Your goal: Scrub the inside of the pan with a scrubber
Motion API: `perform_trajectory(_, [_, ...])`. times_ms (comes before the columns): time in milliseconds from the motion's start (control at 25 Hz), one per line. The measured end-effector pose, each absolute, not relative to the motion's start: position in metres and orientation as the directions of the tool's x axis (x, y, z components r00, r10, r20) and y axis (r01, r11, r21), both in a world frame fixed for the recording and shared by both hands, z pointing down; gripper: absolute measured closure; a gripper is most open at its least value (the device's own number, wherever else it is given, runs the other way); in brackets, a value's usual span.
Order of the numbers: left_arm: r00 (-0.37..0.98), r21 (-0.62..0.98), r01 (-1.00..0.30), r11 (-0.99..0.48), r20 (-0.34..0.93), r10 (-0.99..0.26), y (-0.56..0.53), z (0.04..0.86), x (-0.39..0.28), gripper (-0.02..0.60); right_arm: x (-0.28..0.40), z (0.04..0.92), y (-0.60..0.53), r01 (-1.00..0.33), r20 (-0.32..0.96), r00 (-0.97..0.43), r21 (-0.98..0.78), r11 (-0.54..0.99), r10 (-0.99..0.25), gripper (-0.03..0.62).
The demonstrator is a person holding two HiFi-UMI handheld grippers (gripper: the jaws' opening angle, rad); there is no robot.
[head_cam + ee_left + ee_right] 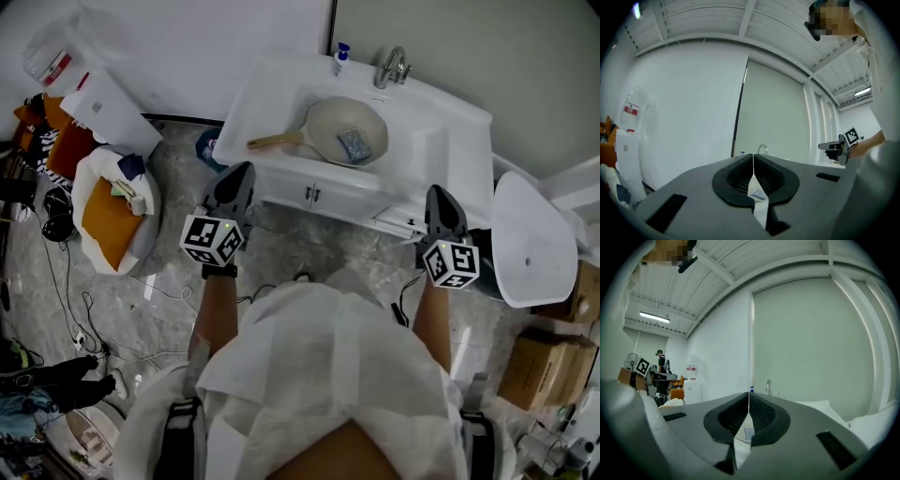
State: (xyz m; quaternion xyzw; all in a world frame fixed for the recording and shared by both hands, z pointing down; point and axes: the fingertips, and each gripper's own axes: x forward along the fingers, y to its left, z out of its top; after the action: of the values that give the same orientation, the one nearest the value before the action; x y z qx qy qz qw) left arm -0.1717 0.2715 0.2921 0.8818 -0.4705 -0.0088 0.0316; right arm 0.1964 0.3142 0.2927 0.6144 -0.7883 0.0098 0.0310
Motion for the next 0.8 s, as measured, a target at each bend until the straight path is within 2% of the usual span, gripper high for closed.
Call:
perform_trajectory(560, [0.551, 0.083, -0.834, -0.546, 0.057, -0.833, 0.137, 0.318, -0.148, 0.563, 0.173, 0.316, 0.152, -0.933, 0.108, -0.354, 0.031, 0.359, -0.929, 0.583])
perform_trajectory(800, [0.528, 0.095, -0.848, -0.521, 0.078, -0.845, 0.063, 0.322, -0.125, 0.563, 0.171, 0.325, 0.065, -0.903, 0.14, -0.421, 0.031, 0.429, -0.896, 0.547])
